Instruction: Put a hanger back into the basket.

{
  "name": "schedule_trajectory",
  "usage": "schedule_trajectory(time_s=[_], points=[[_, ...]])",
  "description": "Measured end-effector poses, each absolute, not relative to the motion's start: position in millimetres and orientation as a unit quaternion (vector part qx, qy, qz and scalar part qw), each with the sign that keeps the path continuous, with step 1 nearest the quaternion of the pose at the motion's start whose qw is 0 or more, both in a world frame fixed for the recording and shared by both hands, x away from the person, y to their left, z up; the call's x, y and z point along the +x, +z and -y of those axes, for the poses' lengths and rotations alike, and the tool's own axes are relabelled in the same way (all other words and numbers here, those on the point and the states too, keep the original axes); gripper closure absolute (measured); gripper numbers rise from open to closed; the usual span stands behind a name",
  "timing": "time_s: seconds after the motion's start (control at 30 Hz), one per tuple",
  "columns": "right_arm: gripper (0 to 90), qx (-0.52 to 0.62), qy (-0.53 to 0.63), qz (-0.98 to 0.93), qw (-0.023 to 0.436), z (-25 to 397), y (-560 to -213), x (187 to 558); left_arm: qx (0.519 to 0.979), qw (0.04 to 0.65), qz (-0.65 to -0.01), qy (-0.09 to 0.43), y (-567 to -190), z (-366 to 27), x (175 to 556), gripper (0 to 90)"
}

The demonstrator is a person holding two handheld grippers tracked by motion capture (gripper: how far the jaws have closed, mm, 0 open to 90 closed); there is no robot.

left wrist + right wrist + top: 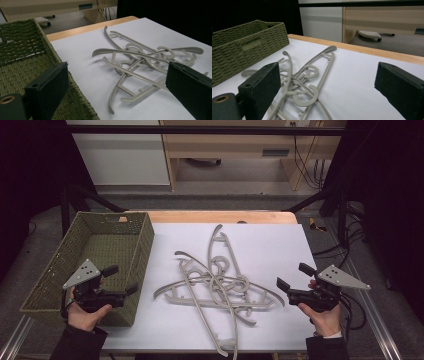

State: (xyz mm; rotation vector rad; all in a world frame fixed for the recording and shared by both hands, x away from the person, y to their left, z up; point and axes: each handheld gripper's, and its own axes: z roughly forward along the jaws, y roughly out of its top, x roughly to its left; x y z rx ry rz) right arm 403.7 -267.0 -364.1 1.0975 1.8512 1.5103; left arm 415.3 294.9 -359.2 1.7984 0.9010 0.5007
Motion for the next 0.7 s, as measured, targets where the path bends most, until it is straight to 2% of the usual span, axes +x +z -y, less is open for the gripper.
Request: schedule_trajectory(time_s=[0.37,0.7], points=[[11.9,0.412,0.529,-0.704,0.235,249.0,-358.7,404.6,0.751,0.503,-0.375,0.207,-361.4,-294.1,416.9,4.8],[14.5,0.398,0.477,-0.749,0.228,206.0,-351.1,410.2,0.753,0.502,-0.373,0.203,-361.8,-291.7,417.5,4.9]])
